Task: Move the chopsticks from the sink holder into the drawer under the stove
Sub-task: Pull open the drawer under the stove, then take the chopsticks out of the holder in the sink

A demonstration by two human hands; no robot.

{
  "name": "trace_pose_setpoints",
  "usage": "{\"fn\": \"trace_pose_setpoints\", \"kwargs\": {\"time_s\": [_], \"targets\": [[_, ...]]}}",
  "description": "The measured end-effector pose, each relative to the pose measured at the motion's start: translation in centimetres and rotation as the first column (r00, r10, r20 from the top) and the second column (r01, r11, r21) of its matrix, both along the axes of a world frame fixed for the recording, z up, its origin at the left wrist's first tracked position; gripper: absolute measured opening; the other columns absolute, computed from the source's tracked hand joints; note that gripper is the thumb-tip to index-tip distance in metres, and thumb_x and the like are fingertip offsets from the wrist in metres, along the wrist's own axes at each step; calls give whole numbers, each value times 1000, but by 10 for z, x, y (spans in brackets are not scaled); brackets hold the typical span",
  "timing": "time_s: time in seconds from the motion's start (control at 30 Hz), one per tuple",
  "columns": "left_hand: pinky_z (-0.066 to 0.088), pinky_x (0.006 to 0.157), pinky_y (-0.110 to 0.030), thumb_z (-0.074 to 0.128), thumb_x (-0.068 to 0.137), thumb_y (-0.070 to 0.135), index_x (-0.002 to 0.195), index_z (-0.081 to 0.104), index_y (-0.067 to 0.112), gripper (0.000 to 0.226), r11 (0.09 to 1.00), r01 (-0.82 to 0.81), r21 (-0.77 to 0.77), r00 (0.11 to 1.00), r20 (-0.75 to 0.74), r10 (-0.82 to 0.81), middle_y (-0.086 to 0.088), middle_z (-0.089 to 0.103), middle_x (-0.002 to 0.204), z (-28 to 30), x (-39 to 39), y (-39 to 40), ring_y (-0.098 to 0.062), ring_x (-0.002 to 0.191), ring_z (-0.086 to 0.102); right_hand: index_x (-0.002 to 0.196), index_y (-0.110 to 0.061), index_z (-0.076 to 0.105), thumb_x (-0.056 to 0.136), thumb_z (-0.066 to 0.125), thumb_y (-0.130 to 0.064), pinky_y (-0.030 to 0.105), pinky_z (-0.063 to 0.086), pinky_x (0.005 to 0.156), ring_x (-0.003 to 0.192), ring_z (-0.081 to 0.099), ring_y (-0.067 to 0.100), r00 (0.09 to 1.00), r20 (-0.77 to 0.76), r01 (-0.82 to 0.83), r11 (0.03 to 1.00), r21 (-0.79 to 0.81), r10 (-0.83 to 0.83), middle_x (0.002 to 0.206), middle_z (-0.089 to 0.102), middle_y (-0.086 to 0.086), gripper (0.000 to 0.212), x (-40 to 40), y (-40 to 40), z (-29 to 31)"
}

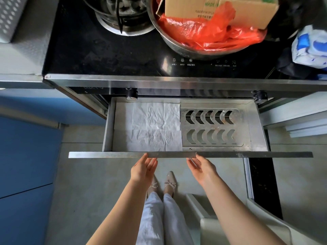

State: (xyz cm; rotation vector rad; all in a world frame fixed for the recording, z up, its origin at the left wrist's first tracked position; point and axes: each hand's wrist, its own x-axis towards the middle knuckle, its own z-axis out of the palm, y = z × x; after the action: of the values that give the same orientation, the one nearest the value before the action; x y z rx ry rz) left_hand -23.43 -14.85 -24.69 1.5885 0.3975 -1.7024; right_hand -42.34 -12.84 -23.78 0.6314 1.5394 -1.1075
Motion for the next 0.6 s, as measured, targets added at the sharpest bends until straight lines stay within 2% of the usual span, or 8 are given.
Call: {"fn": "trace_pose_setpoints", "kwargs": {"time_s": [0.13, 0.2, 0.3, 0.37, 0.43, 0.5, 0.6], "targets": [[47, 95, -41, 50, 100, 7, 134, 45, -5, 37, 999, 14, 29, 1000, -18, -14, -25, 46, 144, 14, 0, 1, -40, 126, 53, 88, 4, 54, 94, 49, 1, 44, 50, 86, 92, 57, 33, 998, 26, -65, 998, 5, 65, 103, 57, 26, 8, -1, 3, 16], [47, 93, -41, 48, 100, 7, 130, 46, -4, 32, 999, 4, 38, 1000, -18, -3, -24, 46, 144, 26, 2, 4, -40, 124, 53, 100, 5, 52, 95, 48, -2, 43, 49, 88, 97, 56, 35, 994, 31, -109, 994, -4, 109, 113, 55, 26, 10, 0, 4, 29], [49, 92, -39, 45, 100, 7, 126, 49, 0, 26, 1000, 5, 7, 1000, -20, -5, -26, 48, 143, 47, 5, 8, -38, 125, 54, 120, 5, 48, 97, 46, -5, 43, 46, 94, 109, 54, 38, 979, 33, -199, 980, -20, 200, 124, 52, 27, 26, 3, 3, 52], [49, 93, -41, 44, 100, 3, 119, 49, -1, 21, 999, -49, -8, 998, -46, 48, -26, 50, 140, 61, 9, 9, -40, 118, 57, 126, 6, 46, 97, 44, -7, 43, 44, 97, 111, 54, 39, 963, 17, -268, 963, -40, 269, 130, 51, 28, 31, 7, 0, 70], [49, 92, -43, 45, 99, 2, 119, 48, -3, 21, 994, -100, -35, 994, -54, 98, -23, 55, 135, 75, 16, 9, -42, 108, 60, 125, 3, 47, 98, 43, -8, 43, 42, 101, 116, 53, 38, 933, -15, -359, 931, -63, 359, 133, 51, 26, 29, 14, -4, 88], [53, 82, -38, 49, 99, 6, 121, 50, -1, 23, 994, -58, -91, 998, -7, 57, -19, 61, 124, 90, 21, 11, -36, 99, 66, 123, 2, 47, 98, 42, -7, 44, 41, 103, 121, 52, 38, 878, -69, -479, 874, -84, 474, 134, 51, 25, 27, 23, -7, 103], [54, 72, -30, 52, 98, 11, 111, 58, 6, 15, 981, 67, -180, 990, 137, -42, -11, 70, 106, 111, 33, 19, -24, 86, 71, 99, -5, 52, 97, 41, -5, 45, 42, 102, 119, 54, 38, 764, -148, -642, 762, -81, 628, 129, 55, 26, 11, 42, -9, 122]]}}
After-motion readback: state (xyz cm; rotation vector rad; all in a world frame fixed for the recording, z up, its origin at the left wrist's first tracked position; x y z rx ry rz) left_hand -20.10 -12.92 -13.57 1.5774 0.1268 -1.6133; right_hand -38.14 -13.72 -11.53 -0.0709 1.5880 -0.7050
